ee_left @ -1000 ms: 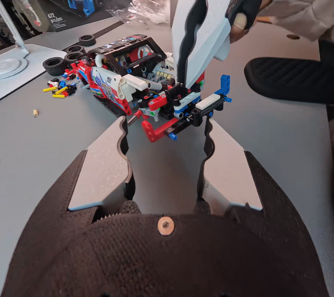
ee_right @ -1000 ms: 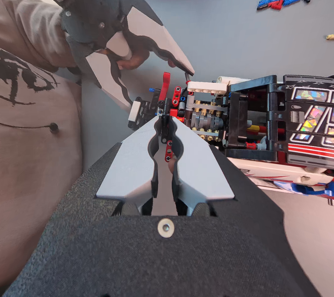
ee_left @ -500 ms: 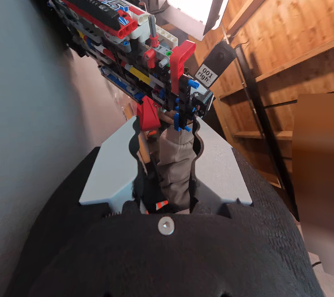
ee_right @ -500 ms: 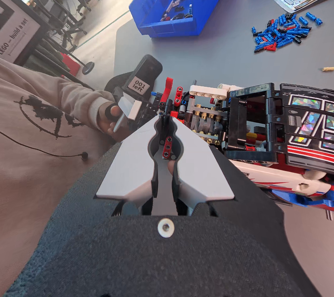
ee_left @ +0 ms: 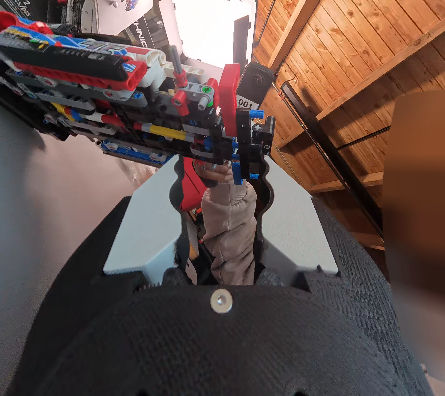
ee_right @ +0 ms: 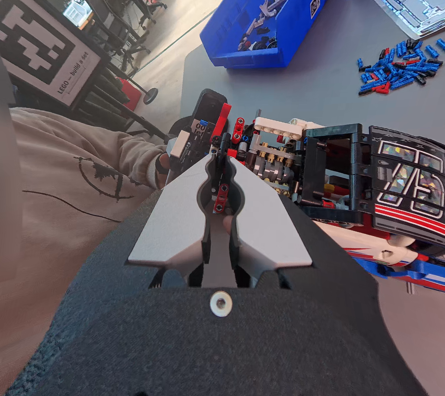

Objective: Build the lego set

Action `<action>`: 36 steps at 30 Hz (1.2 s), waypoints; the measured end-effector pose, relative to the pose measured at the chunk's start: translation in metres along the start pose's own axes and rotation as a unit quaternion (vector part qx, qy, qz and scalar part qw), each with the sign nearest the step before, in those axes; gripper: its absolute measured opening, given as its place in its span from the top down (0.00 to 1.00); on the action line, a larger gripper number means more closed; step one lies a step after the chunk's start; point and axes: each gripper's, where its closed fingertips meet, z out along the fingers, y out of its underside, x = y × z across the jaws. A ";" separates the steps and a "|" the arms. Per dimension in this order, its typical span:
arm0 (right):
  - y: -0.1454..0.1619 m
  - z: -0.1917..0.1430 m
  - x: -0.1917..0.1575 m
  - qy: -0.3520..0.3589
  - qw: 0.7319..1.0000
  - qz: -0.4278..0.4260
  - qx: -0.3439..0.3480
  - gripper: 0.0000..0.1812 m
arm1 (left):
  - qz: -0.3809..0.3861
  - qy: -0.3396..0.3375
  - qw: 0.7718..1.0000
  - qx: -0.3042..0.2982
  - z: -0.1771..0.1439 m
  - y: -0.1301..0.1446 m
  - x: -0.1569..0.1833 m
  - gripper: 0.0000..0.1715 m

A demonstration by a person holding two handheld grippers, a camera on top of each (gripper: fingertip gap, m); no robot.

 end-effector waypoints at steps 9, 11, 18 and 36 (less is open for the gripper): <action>-0.036 -0.017 0.010 -0.035 0.998 0.043 0.011 0.98 | 0.020 -0.030 0.999 0.029 0.022 -0.030 0.008 0.60; -0.040 -0.019 0.012 -0.037 0.998 0.050 0.017 0.98 | 0.005 -0.031 0.999 0.042 0.019 -0.032 0.005 0.59; -0.051 -0.026 0.016 -0.041 0.997 0.063 0.034 0.98 | -0.053 0.002 0.994 0.094 0.011 -0.044 0.003 0.56; -0.051 -0.021 0.015 -0.037 0.997 0.062 0.035 0.97 | -0.069 0.061 0.990 0.108 0.036 -0.045 0.025 0.63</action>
